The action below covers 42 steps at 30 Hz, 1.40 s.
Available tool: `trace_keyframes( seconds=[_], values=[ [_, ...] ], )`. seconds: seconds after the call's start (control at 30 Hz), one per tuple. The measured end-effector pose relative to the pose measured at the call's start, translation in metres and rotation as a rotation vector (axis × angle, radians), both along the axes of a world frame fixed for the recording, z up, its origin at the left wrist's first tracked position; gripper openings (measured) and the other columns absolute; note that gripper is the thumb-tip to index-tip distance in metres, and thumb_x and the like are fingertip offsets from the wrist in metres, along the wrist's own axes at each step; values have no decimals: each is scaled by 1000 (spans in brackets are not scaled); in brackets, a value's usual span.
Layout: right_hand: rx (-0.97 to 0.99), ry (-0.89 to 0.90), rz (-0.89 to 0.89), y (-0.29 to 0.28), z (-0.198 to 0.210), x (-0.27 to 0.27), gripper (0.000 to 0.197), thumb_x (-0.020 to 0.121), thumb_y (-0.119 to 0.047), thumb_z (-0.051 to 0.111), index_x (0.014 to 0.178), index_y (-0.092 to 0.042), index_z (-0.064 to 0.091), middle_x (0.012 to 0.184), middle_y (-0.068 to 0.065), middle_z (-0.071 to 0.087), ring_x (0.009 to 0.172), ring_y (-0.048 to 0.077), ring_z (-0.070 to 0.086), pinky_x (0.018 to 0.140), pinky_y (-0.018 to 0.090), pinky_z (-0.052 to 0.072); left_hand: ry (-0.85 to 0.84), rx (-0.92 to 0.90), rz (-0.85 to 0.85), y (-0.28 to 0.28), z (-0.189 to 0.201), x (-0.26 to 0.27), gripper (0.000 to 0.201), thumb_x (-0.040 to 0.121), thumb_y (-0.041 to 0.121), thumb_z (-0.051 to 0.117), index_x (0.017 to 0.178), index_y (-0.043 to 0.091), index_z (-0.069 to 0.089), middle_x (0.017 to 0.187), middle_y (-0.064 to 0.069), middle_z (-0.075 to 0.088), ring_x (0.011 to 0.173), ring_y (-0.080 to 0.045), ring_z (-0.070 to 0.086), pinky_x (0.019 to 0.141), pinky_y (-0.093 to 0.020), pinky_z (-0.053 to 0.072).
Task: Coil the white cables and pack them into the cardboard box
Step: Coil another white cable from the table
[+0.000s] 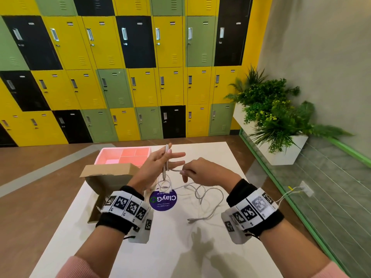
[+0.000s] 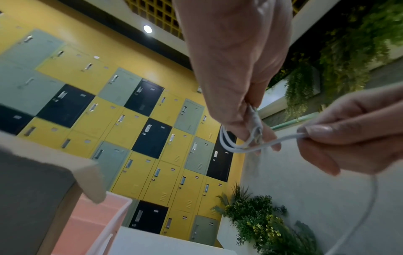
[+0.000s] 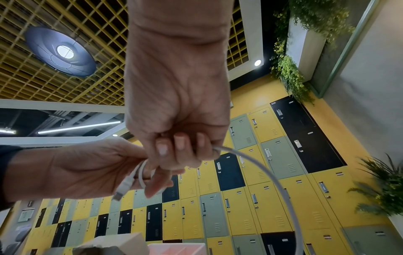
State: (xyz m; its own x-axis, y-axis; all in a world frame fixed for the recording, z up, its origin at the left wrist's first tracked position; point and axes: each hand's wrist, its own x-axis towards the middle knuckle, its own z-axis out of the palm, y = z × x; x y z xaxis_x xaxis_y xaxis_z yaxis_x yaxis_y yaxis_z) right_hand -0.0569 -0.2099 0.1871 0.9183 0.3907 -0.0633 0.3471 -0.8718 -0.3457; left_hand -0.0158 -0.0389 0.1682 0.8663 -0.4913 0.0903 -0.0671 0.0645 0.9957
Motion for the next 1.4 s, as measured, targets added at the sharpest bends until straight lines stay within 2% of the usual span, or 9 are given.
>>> trace_keyframes(
  seconds=[0.2, 0.33, 0.43, 0.6, 0.73, 0.93, 1.03, 1.23, 1.4],
  values=[
    [149, -141, 4, -2, 6, 6, 20, 96, -22, 51, 92, -10, 66, 86, 8, 67, 68, 13, 52, 64, 29, 40, -185, 302, -2, -9, -6, -1, 27, 104, 20, 31, 131, 24, 34, 96, 1, 68, 76, -5, 71, 80, -24, 51],
    [314, -208, 3, -8, 10, 8, 14, 92, -24, 60, 84, -12, 60, 73, -5, 58, 63, 2, 48, 57, 16, 34, -165, 256, -129, -12, -4, -6, 34, 102, 23, 28, 124, 5, 47, 91, -11, 65, 67, -9, 69, 60, -22, 55],
    [428, -223, -16, -11, 13, 9, 19, 89, -27, 65, 89, -10, 57, 70, -11, 54, 59, -3, 47, 55, 11, 36, -116, 294, -103, -15, -5, -11, 30, 105, 23, 28, 113, 10, 54, 72, -9, 64, 50, -9, 53, 49, -21, 43],
    [582, -228, -53, -17, 9, 12, 28, 86, -29, 68, 92, -8, 52, 69, 0, 53, 56, 7, 43, 53, 16, 35, -22, 181, -104, -16, -9, -12, 41, 105, 30, 23, 105, 3, 54, 52, 4, 36, 46, -7, 29, 45, -20, 25],
    [656, -232, -125, -20, 0, 16, 35, 82, -35, 71, 89, -9, 48, 65, -2, 46, 53, 4, 34, 50, 16, 30, 35, 87, -123, -15, -5, -14, 36, 103, 31, 26, 79, 13, 45, 52, 6, 29, 45, -6, 19, 44, -21, 16],
    [560, -193, -56, -15, -12, 15, 29, 97, -32, 49, 92, -7, 62, 63, -6, 48, 57, 3, 42, 56, 15, 32, 202, -89, -182, -12, -4, -11, 38, 104, 30, 27, 72, 16, 41, 49, 9, 25, 42, -4, 15, 45, -23, 9],
    [559, -196, -45, -10, -18, 15, 35, 100, -30, 42, 85, -4, 59, 72, 0, 57, 67, 5, 49, 65, 19, 37, 301, -195, -203, -11, -7, -10, 39, 103, 31, 29, 70, 16, 45, 46, 9, 26, 39, -4, 17, 45, -23, 11],
    [562, -294, -134, 0, -22, 16, 36, 101, -28, 40, 78, -3, 50, 66, 7, 49, 58, 10, 39, 56, 20, 30, 380, -267, -82, -20, -10, -14, 42, 103, 36, 30, 69, 14, 39, 58, 4, 27, 45, -6, 26, 45, -18, 31],
    [646, -250, -148, 0, -20, 15, 38, 101, -31, 39, 78, -4, 51, 70, 10, 50, 63, 13, 41, 58, 22, 31, 408, -345, -125, -17, -6, -15, 43, 103, 35, 31, 64, 16, 39, 52, 7, 23, 42, -4, 21, 44, -19, 18]
  ],
)
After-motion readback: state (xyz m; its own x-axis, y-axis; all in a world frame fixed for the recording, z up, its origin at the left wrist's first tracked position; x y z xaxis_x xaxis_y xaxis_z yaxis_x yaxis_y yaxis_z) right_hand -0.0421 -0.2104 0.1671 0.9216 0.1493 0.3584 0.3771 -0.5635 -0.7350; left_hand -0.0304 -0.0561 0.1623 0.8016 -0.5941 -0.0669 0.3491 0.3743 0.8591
